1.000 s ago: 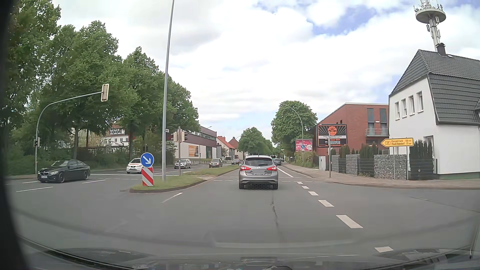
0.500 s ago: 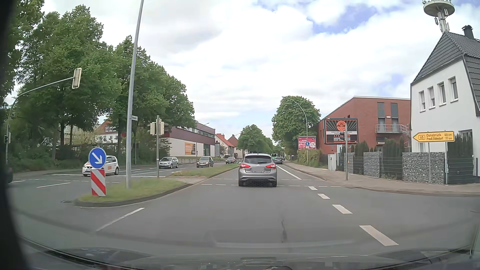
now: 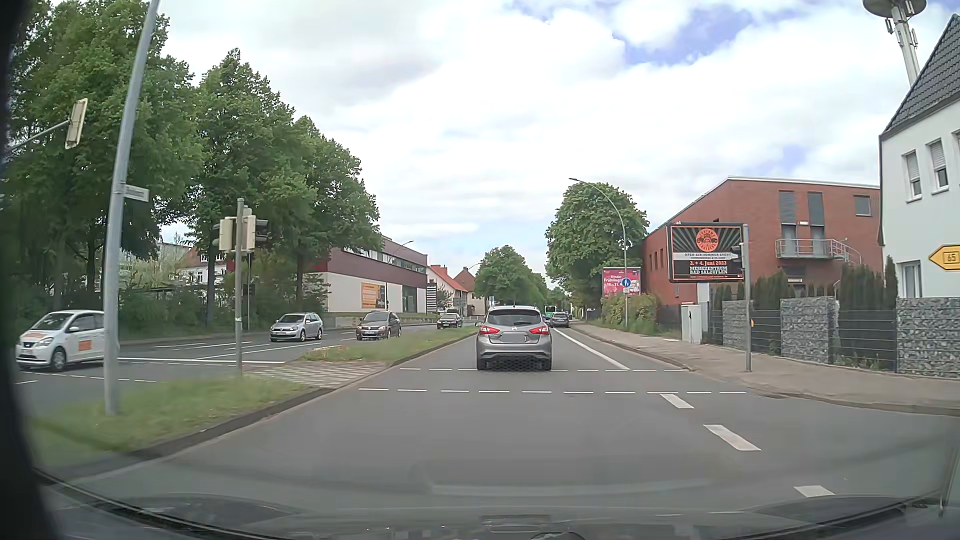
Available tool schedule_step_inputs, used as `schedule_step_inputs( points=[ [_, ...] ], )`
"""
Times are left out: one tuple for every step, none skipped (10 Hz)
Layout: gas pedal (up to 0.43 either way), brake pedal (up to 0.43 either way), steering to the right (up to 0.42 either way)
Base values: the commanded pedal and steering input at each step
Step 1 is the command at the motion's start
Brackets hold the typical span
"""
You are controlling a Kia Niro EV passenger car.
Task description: Follow the waypoints while adhering to traffic rules and regulations
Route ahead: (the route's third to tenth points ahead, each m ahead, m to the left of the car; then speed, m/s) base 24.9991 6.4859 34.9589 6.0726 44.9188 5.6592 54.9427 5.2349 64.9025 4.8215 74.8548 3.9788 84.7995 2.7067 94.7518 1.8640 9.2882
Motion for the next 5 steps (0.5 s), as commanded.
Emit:
schedule_step_inputs(
  points=[
    [0.197, 0.000, 0.000],
    [0.197, 0.000, 0.000],
    [0.197, 0.000, 0.000],
    [0.197, 0.000, 0.000],
    [0.197, 0.000, 0.000]
  ],
)
